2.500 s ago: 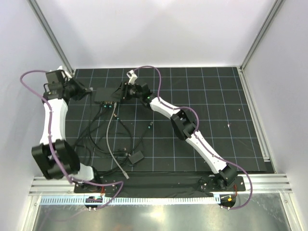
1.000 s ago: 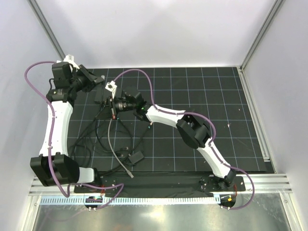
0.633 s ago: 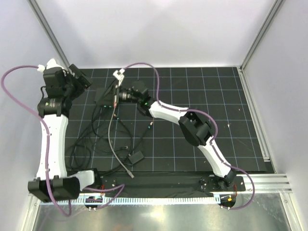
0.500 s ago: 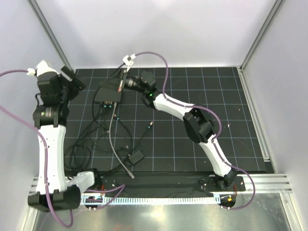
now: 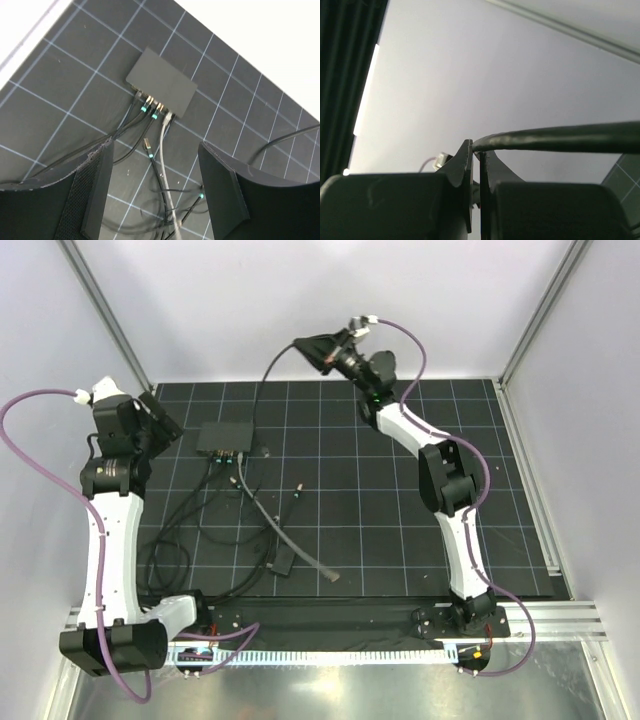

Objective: Pull the plug from the switch port

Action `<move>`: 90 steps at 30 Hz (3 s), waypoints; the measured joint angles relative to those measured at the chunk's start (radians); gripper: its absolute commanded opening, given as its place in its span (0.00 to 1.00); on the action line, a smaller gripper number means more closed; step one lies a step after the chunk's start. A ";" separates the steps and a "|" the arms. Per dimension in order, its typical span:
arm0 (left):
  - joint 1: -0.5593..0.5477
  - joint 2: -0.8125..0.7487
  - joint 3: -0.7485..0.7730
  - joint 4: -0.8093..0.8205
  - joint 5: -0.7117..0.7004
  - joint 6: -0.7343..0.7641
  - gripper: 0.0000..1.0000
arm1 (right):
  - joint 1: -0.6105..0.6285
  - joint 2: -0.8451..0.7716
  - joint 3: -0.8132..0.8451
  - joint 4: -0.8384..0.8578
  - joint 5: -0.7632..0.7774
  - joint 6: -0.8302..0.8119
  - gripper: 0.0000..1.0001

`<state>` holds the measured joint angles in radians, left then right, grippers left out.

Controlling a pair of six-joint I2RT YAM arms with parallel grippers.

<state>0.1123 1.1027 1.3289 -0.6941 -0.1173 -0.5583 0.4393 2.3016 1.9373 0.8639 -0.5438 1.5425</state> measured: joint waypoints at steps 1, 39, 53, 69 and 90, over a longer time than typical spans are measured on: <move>0.000 0.006 -0.008 0.001 0.008 0.000 0.71 | -0.025 0.027 0.003 0.061 0.003 0.060 0.01; 0.103 0.362 0.022 0.095 0.491 -0.034 0.54 | -0.324 0.098 -0.101 -0.463 0.025 -0.203 0.01; 0.156 0.455 -0.010 0.221 0.530 -0.060 0.54 | -0.391 0.258 0.082 -0.933 0.248 -0.459 0.49; 0.216 0.564 -0.011 0.255 0.525 0.016 0.53 | -0.113 0.063 0.158 -1.253 0.764 -0.951 1.00; 0.273 0.881 0.038 0.356 0.694 -0.015 0.51 | 0.216 0.296 0.408 -0.995 0.180 -1.034 0.68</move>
<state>0.3855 1.9835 1.3666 -0.3378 0.5770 -0.5732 0.6556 2.5973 2.3451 -0.1314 -0.3637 0.5087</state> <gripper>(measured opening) 0.513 0.709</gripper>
